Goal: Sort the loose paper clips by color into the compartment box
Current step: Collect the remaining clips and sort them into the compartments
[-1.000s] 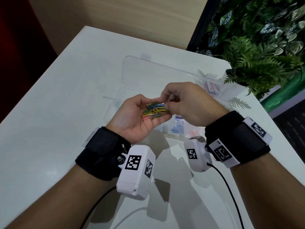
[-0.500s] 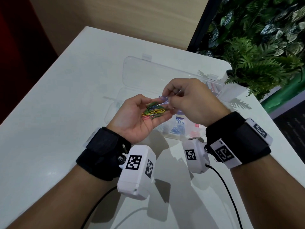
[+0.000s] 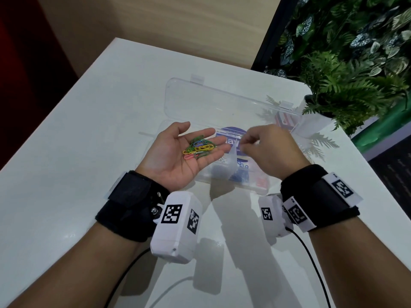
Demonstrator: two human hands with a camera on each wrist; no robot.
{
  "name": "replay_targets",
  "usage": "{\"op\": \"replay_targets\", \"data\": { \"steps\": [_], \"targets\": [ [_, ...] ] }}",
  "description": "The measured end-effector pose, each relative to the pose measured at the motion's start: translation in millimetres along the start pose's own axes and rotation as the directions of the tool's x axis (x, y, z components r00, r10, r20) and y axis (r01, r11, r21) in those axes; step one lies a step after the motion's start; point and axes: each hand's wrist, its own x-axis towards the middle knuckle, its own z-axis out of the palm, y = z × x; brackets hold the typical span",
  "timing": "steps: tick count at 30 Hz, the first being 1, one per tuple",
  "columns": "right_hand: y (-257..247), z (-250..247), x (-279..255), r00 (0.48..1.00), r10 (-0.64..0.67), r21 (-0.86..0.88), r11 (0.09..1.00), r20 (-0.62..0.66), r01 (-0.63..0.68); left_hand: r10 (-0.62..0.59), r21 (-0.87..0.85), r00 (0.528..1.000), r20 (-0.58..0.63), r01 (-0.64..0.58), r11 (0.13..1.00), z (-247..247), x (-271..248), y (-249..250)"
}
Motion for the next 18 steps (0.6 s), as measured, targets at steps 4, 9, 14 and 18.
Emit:
{"op": "replay_targets", "data": {
  "steps": [4,9,14,18],
  "targets": [
    [-33,-5,0,0.974,-0.224,0.146,0.963,-0.026,0.225,-0.014,0.013,1.0,0.025,0.013,1.0,2,-1,-1],
    [-53,1,6,0.935,-0.33,-0.003,0.943,0.13,0.333,-0.055,0.057,0.997,0.06,0.052,0.997,1,-1,-3],
    [-52,3,5,0.941,-0.303,-0.024,0.95,0.153,0.31,-0.073,0.076,0.995,0.061,0.068,0.995,1,-1,-5],
    [-51,3,4,0.945,-0.284,-0.013,0.957,0.162,0.29,-0.082,0.066,0.994,0.069,0.077,0.995,2,-2,-5]
  ]
}}
